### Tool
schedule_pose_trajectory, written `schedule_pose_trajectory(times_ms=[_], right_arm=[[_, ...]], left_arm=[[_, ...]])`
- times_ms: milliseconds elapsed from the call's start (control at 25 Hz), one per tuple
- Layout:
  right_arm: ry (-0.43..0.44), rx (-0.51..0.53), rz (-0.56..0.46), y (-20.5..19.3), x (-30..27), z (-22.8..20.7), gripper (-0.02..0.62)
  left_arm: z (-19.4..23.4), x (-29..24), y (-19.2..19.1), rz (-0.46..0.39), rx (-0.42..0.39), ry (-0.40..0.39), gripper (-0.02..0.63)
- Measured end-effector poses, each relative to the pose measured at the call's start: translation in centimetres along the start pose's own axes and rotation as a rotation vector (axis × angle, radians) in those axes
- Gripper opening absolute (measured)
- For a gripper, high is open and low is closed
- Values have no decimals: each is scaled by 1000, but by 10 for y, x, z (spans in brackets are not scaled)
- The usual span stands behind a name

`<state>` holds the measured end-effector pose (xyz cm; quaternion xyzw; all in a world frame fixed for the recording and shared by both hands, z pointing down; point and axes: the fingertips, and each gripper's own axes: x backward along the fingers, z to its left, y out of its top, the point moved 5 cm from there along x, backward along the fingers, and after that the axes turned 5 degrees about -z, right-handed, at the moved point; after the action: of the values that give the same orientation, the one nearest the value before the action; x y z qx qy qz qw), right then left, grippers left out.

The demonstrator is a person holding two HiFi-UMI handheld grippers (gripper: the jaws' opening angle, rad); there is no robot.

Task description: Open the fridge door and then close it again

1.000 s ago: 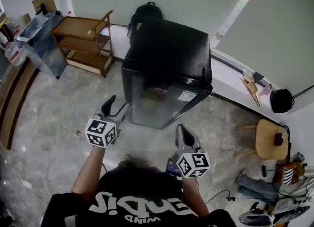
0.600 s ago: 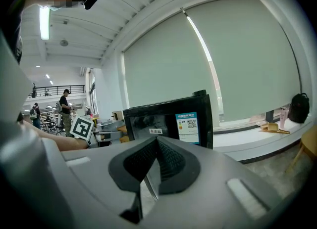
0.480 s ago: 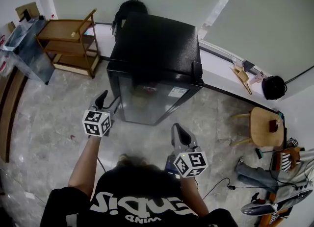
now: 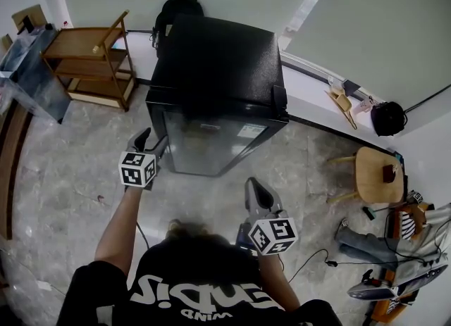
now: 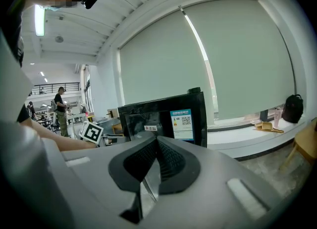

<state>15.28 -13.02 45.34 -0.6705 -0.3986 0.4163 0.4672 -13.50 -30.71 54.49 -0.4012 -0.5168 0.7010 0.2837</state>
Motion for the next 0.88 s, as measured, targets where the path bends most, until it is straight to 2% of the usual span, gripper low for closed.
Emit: schedule_pose_trajectory(times_ms=[480, 760, 880], right_arm=[[-21, -5, 11, -2, -2, -5, 0], [-17, -1, 15, -4, -6, -3, 0], [-20, -3, 16, -5, -6, -5, 0]], left_arm=[[5, -16, -1, 9, 11, -76, 256], [8, -23, 1, 16, 8, -63, 241], [11, -23, 0, 12, 18, -56, 213]])
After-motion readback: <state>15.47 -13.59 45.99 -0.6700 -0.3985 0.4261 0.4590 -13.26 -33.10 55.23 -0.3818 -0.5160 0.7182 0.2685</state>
